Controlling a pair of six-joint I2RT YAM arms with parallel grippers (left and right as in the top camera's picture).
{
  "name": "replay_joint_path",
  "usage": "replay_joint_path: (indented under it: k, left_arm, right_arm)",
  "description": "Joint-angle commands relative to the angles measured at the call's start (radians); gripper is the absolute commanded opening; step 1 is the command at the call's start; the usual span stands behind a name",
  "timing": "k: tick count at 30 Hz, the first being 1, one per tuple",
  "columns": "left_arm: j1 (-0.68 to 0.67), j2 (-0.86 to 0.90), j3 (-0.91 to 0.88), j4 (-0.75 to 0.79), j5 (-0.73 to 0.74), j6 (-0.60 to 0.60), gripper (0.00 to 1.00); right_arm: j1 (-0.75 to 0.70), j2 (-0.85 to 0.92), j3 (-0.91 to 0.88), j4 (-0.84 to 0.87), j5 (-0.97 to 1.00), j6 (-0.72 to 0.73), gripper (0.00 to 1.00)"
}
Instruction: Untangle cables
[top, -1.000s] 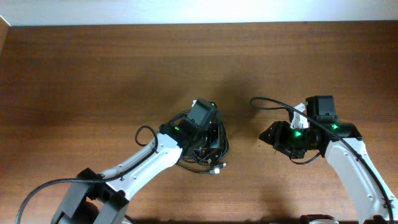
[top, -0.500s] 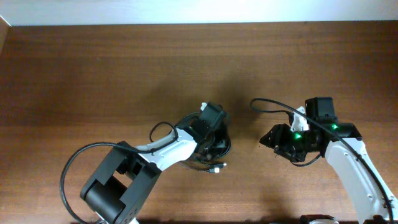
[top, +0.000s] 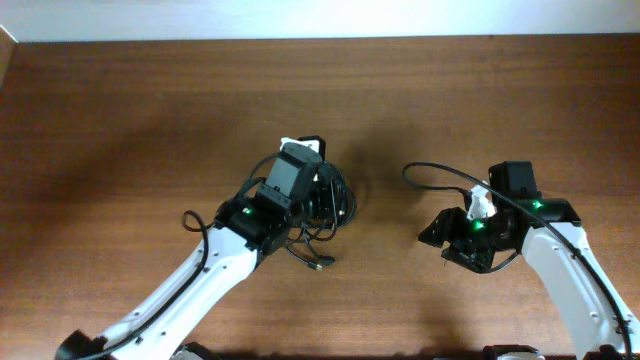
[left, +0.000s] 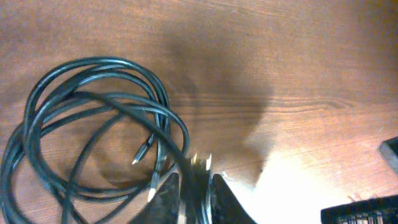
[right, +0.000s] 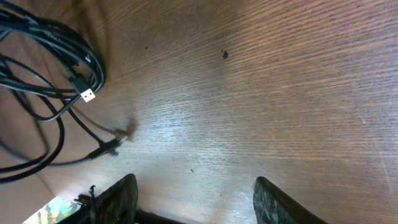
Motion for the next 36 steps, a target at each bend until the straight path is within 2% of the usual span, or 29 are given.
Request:
replay_joint_path:
  k: [1, 2, 3, 5, 6, 10, 11, 14, 16, 19, 23, 24, 25, 27, 30, 33, 36]
  left_arm:
    - [0.004, -0.023, 0.018, -0.034, -0.009, 0.011, 0.32]
    - [0.004, -0.021, 0.018, -0.041, -0.009, 0.011, 0.39]
    - [0.004, -0.021, 0.018, -0.046, -0.008, 0.011, 0.54]
    - [0.004, -0.021, 0.018, -0.063, -0.009, 0.011, 0.75]
    - [0.004, -0.021, 0.018, -0.075, -0.009, 0.011, 0.81]
    - [0.003, -0.017, 0.011, -0.101, -0.009, 0.011, 0.91]
    - [0.003, -0.010, 0.007, -0.101, -0.008, 0.040, 0.90]
    - [-0.015, 0.019, -0.006, -0.107, -0.007, 0.293, 0.89]
    - [-0.032, 0.042, -0.006, -0.108, -0.008, 0.344, 0.88]
    - [-0.066, 0.122, -0.006, -0.108, -0.008, 0.412, 0.79]
    - [-0.084, 0.221, -0.006, -0.108, -0.008, 0.426, 0.80]
    - [-0.084, 0.240, -0.006, -0.108, -0.008, 0.426, 0.77]
    - [-0.084, 0.269, -0.006, -0.108, -0.008, 0.426, 0.65]
    - [-0.084, 0.309, -0.006, -0.108, -0.008, 0.426, 0.56]
    - [-0.084, 0.319, -0.006, -0.107, -0.008, 0.426, 0.46]
    - [-0.084, 0.319, -0.006, -0.096, -0.008, 0.427, 0.44]
    - [-0.084, 0.319, -0.006, -0.092, -0.008, 0.426, 0.31]
  right_arm:
    - [-0.003, 0.003, -0.010, -0.006, 0.002, 0.006, 0.59]
    - [-0.003, 0.003, -0.011, -0.008, 0.002, 0.006, 0.59]
    - [-0.003, 0.003, -0.011, -0.008, 0.003, 0.006, 0.59]
    - [-0.003, 0.003, -0.011, -0.004, 0.014, 0.006, 0.60]
    - [-0.003, 0.003, -0.011, -0.003, 0.018, 0.006, 0.60]
    - [-0.003, 0.003, -0.011, -0.004, 0.031, 0.006, 0.60]
    - [-0.003, 0.003, -0.011, -0.005, 0.048, 0.006, 0.60]
    - [-0.003, 0.003, -0.011, -0.005, 0.055, 0.005, 0.60]
    - [-0.003, 0.003, -0.011, -0.005, 0.055, 0.005, 0.60]
    - [-0.003, 0.003, -0.011, -0.005, 0.058, 0.005, 0.60]
    - [-0.003, 0.003, -0.011, -0.005, 0.058, 0.005, 0.60]
    - [-0.003, 0.003, -0.011, -0.005, 0.058, 0.006, 0.60]
    - [-0.003, 0.003, -0.011, -0.005, 0.058, 0.005, 0.60]
    - [-0.003, 0.003, -0.011, -0.005, 0.058, 0.006, 0.60]
    - [-0.003, 0.003, -0.011, -0.004, 0.058, 0.006, 0.61]
    - [-0.003, 0.003, -0.011, -0.005, 0.071, 0.006, 0.60]
    - [-0.003, 0.003, -0.011, -0.005, 0.073, 0.006, 0.60]
